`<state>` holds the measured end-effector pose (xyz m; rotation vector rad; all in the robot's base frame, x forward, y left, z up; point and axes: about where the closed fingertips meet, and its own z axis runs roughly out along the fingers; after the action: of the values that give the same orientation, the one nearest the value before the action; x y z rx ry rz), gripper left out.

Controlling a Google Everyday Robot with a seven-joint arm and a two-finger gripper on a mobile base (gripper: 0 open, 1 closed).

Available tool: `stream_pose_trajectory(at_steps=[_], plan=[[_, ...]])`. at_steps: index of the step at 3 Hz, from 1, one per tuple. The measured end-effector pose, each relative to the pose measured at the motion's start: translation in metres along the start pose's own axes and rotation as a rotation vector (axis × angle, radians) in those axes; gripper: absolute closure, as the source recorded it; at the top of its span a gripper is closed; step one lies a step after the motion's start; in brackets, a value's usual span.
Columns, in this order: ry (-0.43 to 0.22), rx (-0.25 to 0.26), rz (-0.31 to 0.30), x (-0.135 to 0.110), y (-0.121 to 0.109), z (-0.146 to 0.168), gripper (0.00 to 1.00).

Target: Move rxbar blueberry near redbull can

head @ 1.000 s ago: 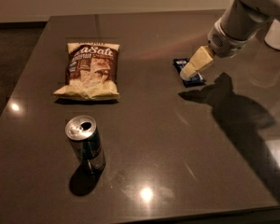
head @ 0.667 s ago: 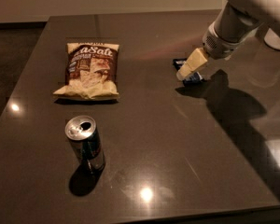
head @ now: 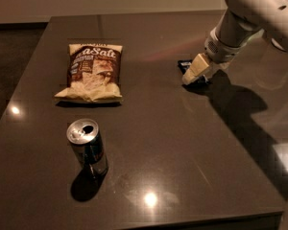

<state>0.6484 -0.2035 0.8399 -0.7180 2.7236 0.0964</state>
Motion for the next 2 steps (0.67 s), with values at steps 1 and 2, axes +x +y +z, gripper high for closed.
stream_pose_trajectory(at_steps=[1, 2], plan=[[0.012, -0.017, -0.008, 0.0012, 0.0000, 0.0069, 0.41], [0.013, -0.024, -0.019, 0.0014, 0.0020, 0.0063, 0.64]])
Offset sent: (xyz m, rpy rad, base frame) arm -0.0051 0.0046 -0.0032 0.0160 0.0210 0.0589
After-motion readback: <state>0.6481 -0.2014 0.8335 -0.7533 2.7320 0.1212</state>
